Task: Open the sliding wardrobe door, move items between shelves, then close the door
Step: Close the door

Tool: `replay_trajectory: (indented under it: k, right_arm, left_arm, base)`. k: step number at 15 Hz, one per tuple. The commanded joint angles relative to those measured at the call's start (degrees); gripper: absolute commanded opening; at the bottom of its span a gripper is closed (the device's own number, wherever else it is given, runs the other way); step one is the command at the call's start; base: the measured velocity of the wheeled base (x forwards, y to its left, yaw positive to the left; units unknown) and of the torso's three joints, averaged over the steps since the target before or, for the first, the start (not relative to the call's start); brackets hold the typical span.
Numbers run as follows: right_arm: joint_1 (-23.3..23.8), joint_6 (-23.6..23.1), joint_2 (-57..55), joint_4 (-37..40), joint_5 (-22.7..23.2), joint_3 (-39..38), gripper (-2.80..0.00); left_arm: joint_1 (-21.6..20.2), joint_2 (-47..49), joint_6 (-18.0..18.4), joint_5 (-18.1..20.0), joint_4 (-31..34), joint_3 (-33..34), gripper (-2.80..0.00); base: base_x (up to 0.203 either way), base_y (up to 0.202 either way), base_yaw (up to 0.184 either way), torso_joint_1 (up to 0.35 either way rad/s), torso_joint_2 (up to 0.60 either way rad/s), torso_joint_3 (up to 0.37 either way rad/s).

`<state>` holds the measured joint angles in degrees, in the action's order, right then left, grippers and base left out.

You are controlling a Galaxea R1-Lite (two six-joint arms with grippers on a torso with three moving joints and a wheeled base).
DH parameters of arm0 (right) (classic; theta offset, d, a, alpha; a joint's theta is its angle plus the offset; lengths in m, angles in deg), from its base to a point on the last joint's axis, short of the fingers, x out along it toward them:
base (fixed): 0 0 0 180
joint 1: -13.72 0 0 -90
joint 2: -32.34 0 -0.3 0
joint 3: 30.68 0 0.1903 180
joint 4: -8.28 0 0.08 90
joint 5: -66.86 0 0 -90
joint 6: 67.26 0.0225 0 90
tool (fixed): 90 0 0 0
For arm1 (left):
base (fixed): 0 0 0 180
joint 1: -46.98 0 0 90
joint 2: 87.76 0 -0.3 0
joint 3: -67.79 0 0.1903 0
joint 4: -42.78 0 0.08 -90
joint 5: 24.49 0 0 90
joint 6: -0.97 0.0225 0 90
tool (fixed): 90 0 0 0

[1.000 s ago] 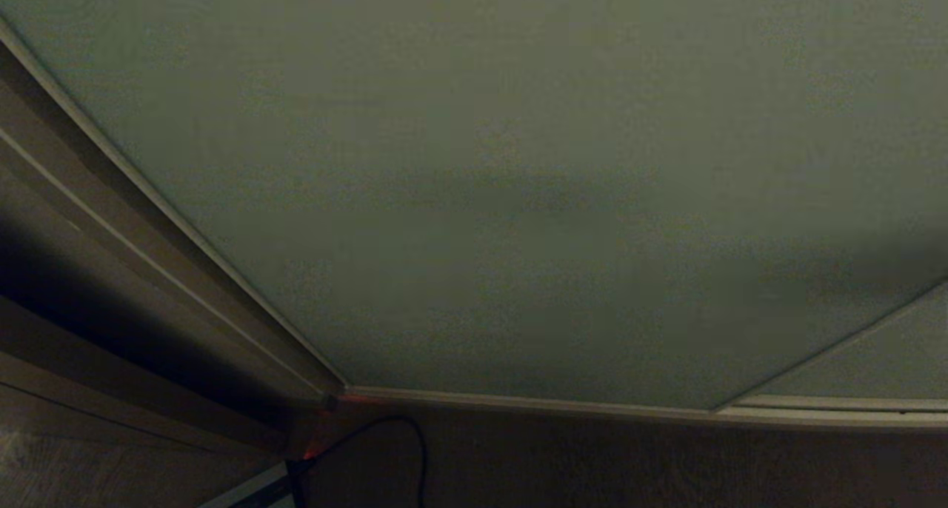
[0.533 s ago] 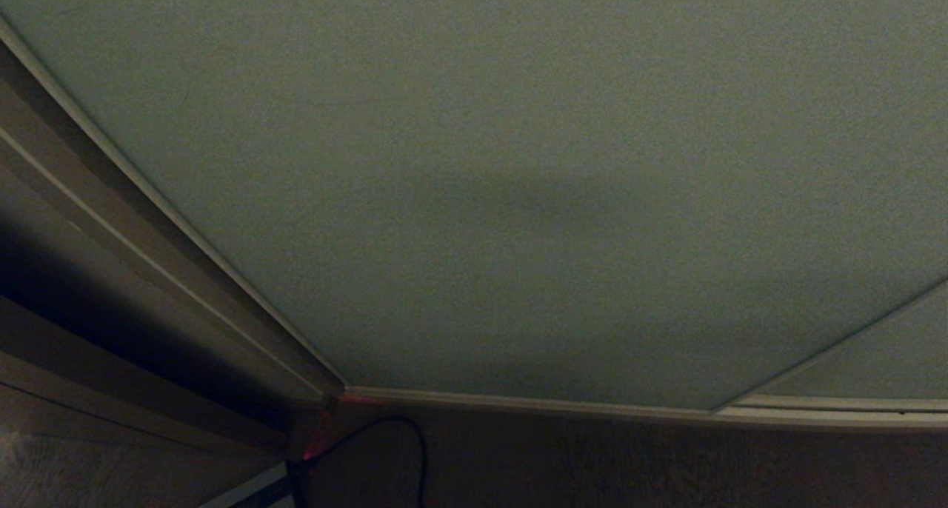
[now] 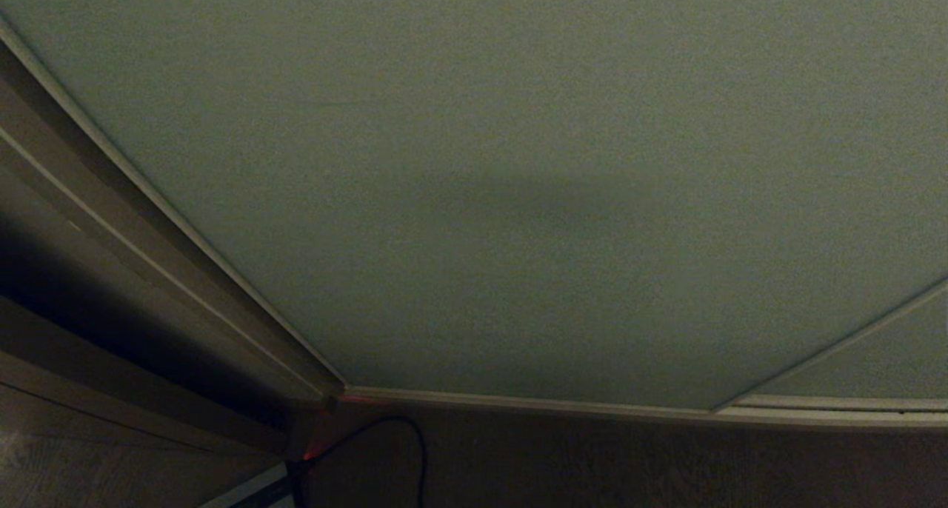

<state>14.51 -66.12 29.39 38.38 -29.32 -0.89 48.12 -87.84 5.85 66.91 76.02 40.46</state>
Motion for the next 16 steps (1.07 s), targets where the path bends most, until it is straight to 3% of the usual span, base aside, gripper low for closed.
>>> replay_trajectory:
  k: [1, 2, 4, 5, 8, 9, 12, 16]
  right_arm:
    - [-0.24, 4.52, 2.89, -9.02, 1.43, -5.02, -2.80]
    - [-0.25, 7.17, 2.92, -11.64, 5.73, -6.33, -2.80]
    - [-0.28, 8.64, 2.95, -8.58, 8.93, -6.63, -2.80]
    - [-0.27, 6.56, 2.95, -9.00, 9.10, -6.68, -2.80]
    - [-0.27, -7.81, 2.95, -8.03, 9.05, -6.68, -2.80]
    - [-0.27, -10.72, 2.95, -5.86, 9.07, -6.68, -2.80]
    - [-0.27, -6.59, 2.95, -5.94, 8.90, -6.68, -2.80]
    - [-0.27, -6.51, 2.95, -5.77, 8.90, -6.68, -2.80]
  left_arm:
    - [0.00, -0.01, 0.05, 0.01, 0.05, 0.01, -2.80]
    - [0.00, -0.01, 0.05, 0.01, 0.05, 0.01, -2.80]
    - [0.00, -0.01, 0.05, 0.01, 0.05, 0.09, -2.80]
    - [0.00, -0.01, 0.05, 0.01, 0.05, 0.01, -2.80]
    - [0.00, -0.01, 0.05, 0.01, 0.05, 0.01, -2.80]
    - [0.00, -0.01, 0.05, 0.01, 0.05, 0.01, -2.80]
    - [0.00, -0.01, 0.05, 0.01, 0.05, 0.01, -2.80]
    - [0.00, -0.01, 0.05, 0.01, 0.05, 0.01, -2.80]
  base:
    - [0.000, 0.000, 0.000, 0.000, 0.00, 0.000]
    - [0.000, 0.000, 0.000, 0.000, 0.00, 0.000]
    - [0.000, 0.000, 0.000, 0.000, 0.00, 0.000]
    - [0.000, 0.000, 0.000, 0.000, 0.00, 0.000]
    - [0.000, 0.000, 0.000, 0.000, 0.00, 0.000]
    - [0.000, 0.000, 0.000, 0.000, 0.00, 0.000]
    - [0.000, 0.000, 0.000, 0.000, 0.00, 0.000]
    - [0.000, 0.000, 0.000, 0.000, 0.00, 0.000]
